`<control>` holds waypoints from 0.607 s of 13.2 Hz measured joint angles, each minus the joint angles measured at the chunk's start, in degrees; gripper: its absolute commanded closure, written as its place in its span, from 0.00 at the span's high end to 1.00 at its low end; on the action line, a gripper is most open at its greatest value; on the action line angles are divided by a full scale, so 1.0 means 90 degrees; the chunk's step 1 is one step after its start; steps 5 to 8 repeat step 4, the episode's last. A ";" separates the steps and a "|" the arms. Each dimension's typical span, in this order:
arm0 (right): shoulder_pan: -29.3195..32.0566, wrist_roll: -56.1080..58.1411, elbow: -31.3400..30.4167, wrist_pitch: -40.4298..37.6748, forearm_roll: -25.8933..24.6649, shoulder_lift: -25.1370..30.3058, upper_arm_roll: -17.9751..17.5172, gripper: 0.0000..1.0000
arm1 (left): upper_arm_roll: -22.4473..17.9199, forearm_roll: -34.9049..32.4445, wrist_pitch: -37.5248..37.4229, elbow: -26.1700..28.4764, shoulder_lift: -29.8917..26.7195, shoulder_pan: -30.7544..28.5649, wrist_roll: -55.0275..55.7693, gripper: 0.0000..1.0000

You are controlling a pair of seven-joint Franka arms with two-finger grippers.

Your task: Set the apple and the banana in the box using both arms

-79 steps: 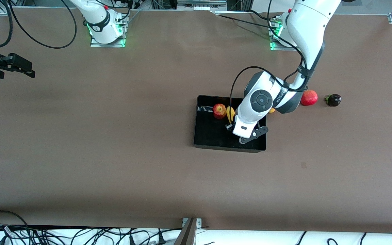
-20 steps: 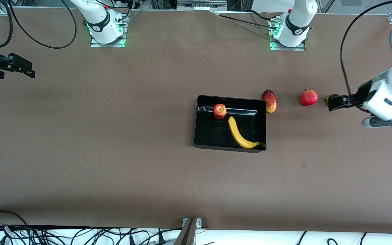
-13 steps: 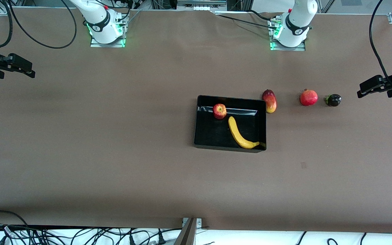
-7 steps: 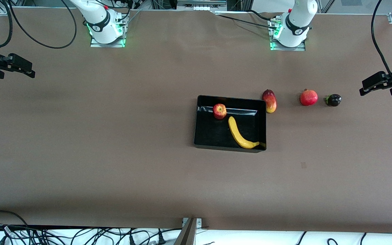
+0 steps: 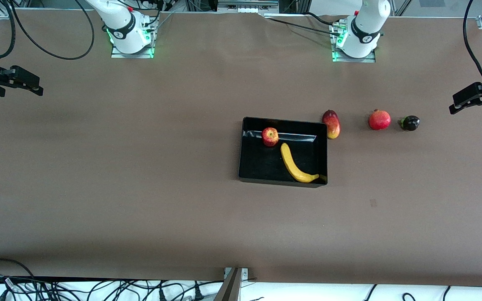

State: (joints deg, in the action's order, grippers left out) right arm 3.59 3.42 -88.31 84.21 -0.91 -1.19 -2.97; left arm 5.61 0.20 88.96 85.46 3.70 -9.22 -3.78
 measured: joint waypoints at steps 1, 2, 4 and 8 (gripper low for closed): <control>0.0000 0.0000 0.0000 0.0000 0.0000 0.0000 0.0000 1.00 | 0.0005 0.0000 0.0000 0.0000 0.0000 0.0000 -0.0030 1.00; 0.0000 0.0000 0.0000 0.0000 0.0000 0.0000 0.0000 1.00 | 0.0018 0.0000 0.0000 0.0001 0.0000 0.0000 -0.0045 1.00; 0.0000 0.0000 0.0000 0.0000 0.0000 0.0000 0.0000 1.00 | 0.0048 0.0000 0.0000 0.0001 0.0000 0.0000 -0.0053 1.00; 0.0000 0.0000 0.0000 0.0000 0.0000 0.0000 0.0000 1.00 | 0.0048 0.0000 0.0000 0.0001 0.0000 0.0000 -0.0053 1.00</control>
